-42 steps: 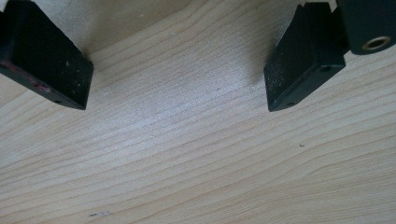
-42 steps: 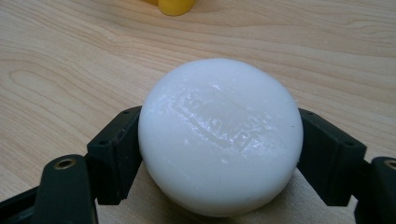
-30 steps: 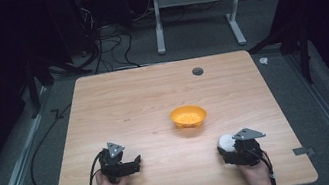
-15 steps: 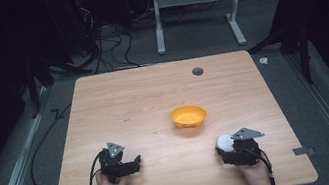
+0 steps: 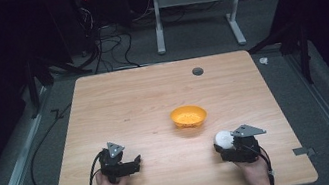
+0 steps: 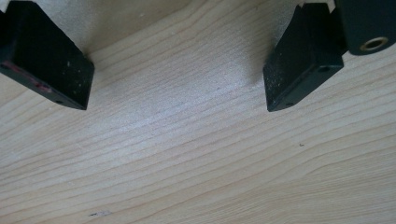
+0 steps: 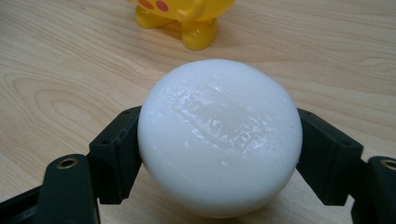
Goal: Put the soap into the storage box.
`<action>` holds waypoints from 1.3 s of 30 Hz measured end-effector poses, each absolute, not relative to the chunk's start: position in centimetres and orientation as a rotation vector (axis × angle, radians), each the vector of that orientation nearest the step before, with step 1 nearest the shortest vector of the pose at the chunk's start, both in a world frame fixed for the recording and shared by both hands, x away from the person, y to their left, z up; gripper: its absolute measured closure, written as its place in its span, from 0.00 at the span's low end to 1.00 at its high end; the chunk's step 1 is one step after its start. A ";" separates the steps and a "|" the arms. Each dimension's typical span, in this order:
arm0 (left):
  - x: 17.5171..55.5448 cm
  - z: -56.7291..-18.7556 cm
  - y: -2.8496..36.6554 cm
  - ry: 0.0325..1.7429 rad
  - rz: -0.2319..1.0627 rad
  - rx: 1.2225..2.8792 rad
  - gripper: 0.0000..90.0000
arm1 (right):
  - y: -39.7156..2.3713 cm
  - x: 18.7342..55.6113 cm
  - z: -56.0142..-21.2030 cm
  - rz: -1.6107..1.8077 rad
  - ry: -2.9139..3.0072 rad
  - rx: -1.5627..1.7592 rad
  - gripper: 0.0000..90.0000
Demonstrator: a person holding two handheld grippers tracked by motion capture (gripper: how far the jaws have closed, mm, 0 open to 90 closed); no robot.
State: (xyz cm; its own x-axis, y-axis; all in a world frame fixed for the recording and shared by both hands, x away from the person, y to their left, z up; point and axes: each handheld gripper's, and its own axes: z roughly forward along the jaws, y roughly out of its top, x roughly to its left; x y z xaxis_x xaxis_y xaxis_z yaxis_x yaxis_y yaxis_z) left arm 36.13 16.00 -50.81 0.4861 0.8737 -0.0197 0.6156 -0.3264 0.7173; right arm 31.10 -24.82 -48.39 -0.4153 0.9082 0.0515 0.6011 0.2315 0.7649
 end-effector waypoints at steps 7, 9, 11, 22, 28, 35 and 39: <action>36.1 -50.8 16.0 1.223 0.494 2.061 0.10 | -24.6 31.5 -47.7 1.087 2.107 1.377 0.27; 36.1 -50.8 16.0 1.223 0.493 2.061 0.10 | -24.5 31.6 -47.5 1.093 2.109 1.377 0.27; 36.1 -50.8 16.0 1.223 0.494 2.061 0.10 | -24.4 31.7 -47.4 1.095 2.113 1.368 0.27; 36.1 -50.8 16.0 1.223 0.493 2.061 0.10 | -24.0 32.4 -46.5 1.141 2.117 1.360 0.27; 36.1 -50.8 16.0 1.223 0.494 2.061 0.10 | -23.9 32.8 -46.1 1.144 2.121 1.352 0.27; 36.1 -50.8 16.0 1.223 0.494 2.061 0.10 | -24.0 33.1 -45.6 1.167 2.102 1.373 0.27; 36.1 -50.8 16.0 1.223 0.494 2.061 0.10 | -23.9 33.5 -45.1 1.179 2.091 1.363 0.27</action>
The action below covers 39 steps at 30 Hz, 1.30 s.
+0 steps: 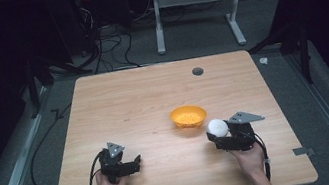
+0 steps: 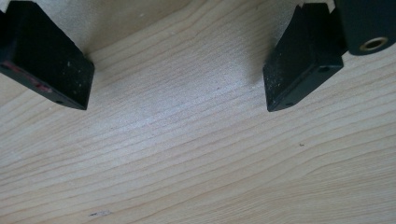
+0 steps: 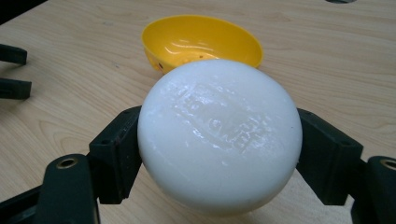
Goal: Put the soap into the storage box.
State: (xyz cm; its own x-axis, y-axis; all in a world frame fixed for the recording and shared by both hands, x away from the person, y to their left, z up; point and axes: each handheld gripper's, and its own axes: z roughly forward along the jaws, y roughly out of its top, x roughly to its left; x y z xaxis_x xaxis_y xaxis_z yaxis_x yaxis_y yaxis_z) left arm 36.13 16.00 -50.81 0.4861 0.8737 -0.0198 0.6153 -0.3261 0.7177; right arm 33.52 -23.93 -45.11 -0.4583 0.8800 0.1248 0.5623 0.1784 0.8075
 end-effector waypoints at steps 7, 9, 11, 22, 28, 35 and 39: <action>36.1 -50.8 16.0 1.223 0.493 2.061 0.10 | -23.6 34.1 -44.6 1.185 2.086 1.355 0.27; 36.1 -50.8 16.0 1.223 0.493 2.061 0.10 | -23.5 34.3 -44.5 1.187 2.087 1.349 0.27; 36.1 -50.8 16.0 1.223 0.493 2.061 0.10 | -23.4 34.4 -44.4 1.186 2.090 1.351 0.27; 36.1 -50.8 16.0 1.219 0.492 2.061 0.11 | -22.5 35.3 -43.6 1.211 2.120 1.322 0.27; 36.1 -50.8 16.0 1.220 0.493 2.060 0.11 | -22.2 35.8 -43.1 1.228 2.131 1.306 0.27; 36.1 -50.8 16.0 1.220 0.492 2.060 0.11 | -22.0 36.1 -42.7 1.237 2.127 1.315 0.27; 36.1 -50.8 16.0 1.219 0.492 2.060 0.11 | -21.9 36.4 -42.5 1.223 2.131 1.318 0.27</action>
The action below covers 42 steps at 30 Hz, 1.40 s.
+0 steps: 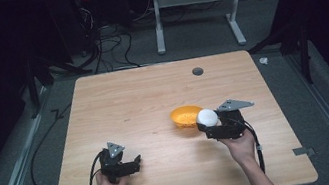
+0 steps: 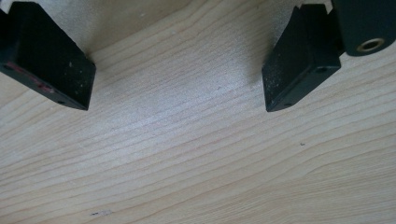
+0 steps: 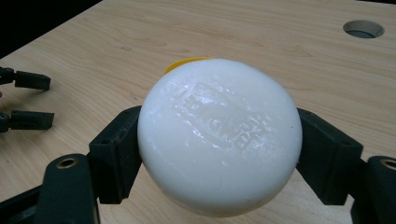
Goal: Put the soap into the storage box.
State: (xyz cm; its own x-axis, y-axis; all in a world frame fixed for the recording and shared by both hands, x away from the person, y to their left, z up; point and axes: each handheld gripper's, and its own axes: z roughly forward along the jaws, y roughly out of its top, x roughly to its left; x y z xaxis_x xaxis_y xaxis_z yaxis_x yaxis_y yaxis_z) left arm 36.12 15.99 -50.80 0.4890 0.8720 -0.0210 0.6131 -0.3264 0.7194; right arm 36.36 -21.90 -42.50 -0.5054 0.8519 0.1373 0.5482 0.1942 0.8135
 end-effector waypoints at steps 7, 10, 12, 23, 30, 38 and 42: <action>36.1 -50.8 16.0 1.217 0.491 2.060 0.11 | -21.6 36.9 -42.1 1.209 2.134 1.308 0.27; 36.1 -50.8 16.0 1.217 0.491 2.060 0.11 | -21.4 37.3 -41.9 1.202 2.143 1.307 0.27; 36.1 -50.8 16.0 1.217 0.491 2.060 0.11 | -21.2 37.5 -41.8 1.198 2.145 1.299 0.27; 36.1 -50.8 16.0 1.217 0.491 2.060 0.11 | -20.4 39.0 -41.7 1.187 2.162 1.289 0.27; 36.1 -50.8 16.0 1.216 0.491 2.060 0.11 | -20.0 39.9 -42.0 1.165 2.168 1.306 0.27; 36.1 -50.8 16.0 1.216 0.490 2.060 0.11 | -19.2 41.1 -42.5 1.141 2.185 1.302 0.27; 36.1 -50.8 16.0 1.216 0.490 2.060 0.11 | -18.9 41.5 -43.1 1.111 2.200 1.314 0.27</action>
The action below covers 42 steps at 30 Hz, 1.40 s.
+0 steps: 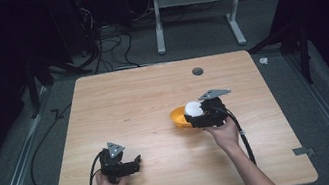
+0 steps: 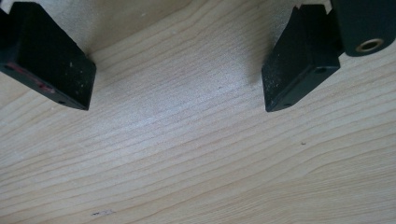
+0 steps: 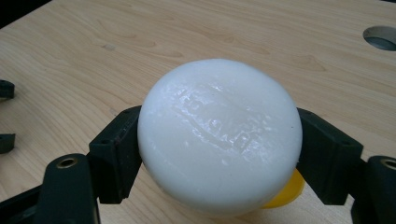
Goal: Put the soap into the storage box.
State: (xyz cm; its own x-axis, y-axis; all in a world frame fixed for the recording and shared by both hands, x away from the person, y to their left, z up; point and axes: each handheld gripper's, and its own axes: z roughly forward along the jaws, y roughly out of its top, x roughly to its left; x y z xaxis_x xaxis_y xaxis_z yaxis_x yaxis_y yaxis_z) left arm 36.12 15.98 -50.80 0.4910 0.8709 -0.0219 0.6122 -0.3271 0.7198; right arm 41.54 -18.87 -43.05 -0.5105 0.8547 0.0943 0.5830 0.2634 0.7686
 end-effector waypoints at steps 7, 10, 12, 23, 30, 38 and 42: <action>36.1 -50.8 16.0 1.216 0.490 2.060 0.11 | -18.7 42.3 -43.8 1.092 2.197 1.346 0.27; 36.1 -50.8 16.0 1.216 0.491 2.060 0.11 | -18.5 42.6 -44.1 1.078 2.201 1.347 0.27; 36.1 -50.8 16.0 1.215 0.491 2.060 0.11 | -18.5 42.7 -44.2 1.076 2.201 1.359 0.27; 36.1 -50.8 16.0 1.215 0.490 2.060 0.11 | -18.4 43.7 -45.1 1.048 2.205 1.392 0.27; 36.1 -50.8 16.0 1.215 0.491 2.061 0.11 | -18.3 43.8 -45.3 1.023 2.220 1.387 0.27; 36.1 -50.8 16.0 1.215 0.491 2.060 0.11 | -18.3 44.0 -45.6 1.001 2.225 1.389 0.27; 36.1 -50.8 16.0 1.215 0.491 2.060 0.11 | -18.5 44.1 -45.7 0.994 2.231 1.393 0.27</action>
State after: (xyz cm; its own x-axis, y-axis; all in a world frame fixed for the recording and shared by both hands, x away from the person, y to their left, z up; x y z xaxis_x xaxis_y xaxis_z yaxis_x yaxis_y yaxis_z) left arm 36.11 15.98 -50.80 0.4917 0.8705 -0.0214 0.6115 -0.3277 0.7202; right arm 44.08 -18.47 -45.75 -0.4686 0.8794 0.0840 0.6504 0.2790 0.7065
